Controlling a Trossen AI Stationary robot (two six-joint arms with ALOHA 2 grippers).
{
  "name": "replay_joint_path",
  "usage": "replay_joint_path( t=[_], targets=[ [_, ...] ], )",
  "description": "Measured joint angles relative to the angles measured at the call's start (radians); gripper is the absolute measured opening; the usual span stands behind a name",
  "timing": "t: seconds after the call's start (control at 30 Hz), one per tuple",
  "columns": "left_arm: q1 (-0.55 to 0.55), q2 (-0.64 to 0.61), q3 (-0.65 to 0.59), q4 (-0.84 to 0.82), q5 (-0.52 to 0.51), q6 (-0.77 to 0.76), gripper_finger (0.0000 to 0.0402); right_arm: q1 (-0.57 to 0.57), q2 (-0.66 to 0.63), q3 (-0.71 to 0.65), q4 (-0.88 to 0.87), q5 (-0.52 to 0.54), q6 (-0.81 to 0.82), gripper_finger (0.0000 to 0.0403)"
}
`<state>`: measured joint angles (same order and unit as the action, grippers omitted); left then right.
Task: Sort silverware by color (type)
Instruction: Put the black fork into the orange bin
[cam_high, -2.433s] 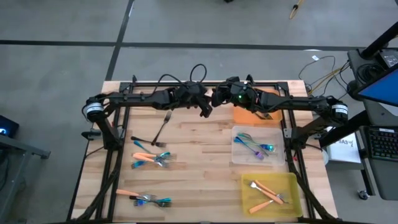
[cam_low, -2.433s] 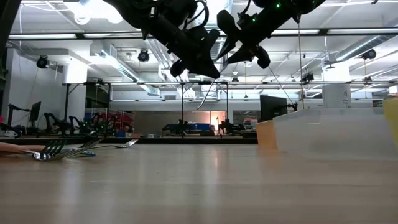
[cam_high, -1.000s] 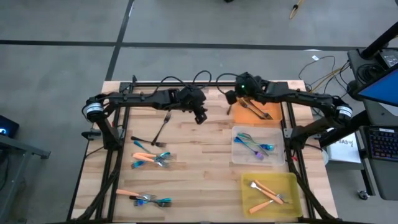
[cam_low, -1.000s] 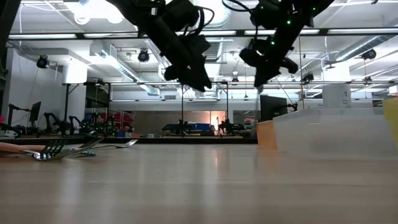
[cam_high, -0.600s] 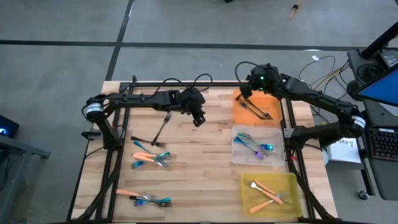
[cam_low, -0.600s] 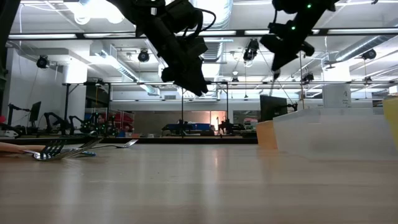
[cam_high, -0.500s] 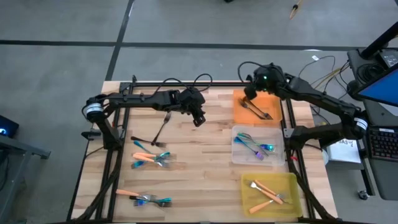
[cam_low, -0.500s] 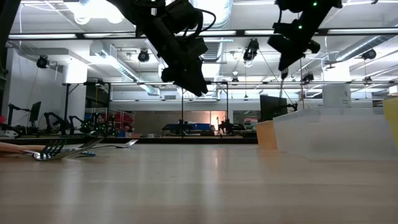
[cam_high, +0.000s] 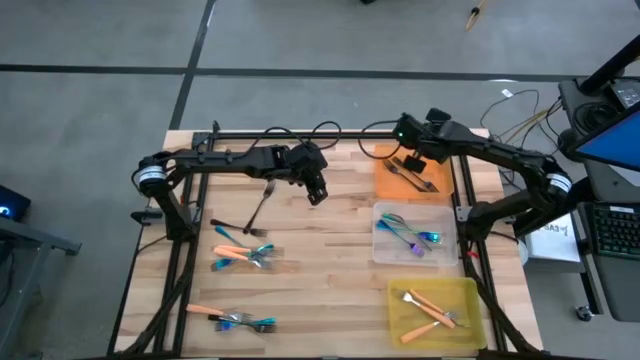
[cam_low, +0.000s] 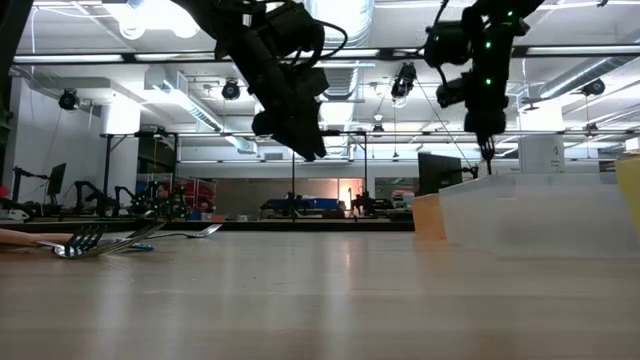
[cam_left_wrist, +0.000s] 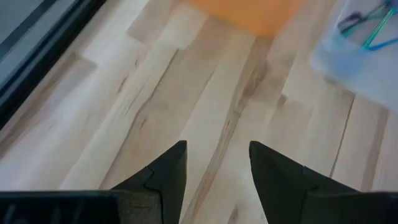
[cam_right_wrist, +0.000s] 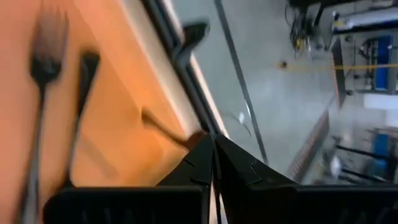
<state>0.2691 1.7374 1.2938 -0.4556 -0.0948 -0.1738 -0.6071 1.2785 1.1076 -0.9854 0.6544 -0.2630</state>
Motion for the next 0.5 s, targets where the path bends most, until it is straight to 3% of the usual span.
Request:
replay_joint_path(
  t=[0.23, 0.5],
  targets=[
    [0.000, 0.000, 0.000, -0.050, 0.000, 0.000, 0.0155, 0.006, 0.091, 0.045, -0.138, 0.009, 0.086, 0.0009],
    [0.000, 0.000, 0.000, -0.049, 0.000, 0.004, 0.0156, 0.045, 0.113, 0.066, -0.089, -0.040, 0.142, 0.0010]
  ],
)
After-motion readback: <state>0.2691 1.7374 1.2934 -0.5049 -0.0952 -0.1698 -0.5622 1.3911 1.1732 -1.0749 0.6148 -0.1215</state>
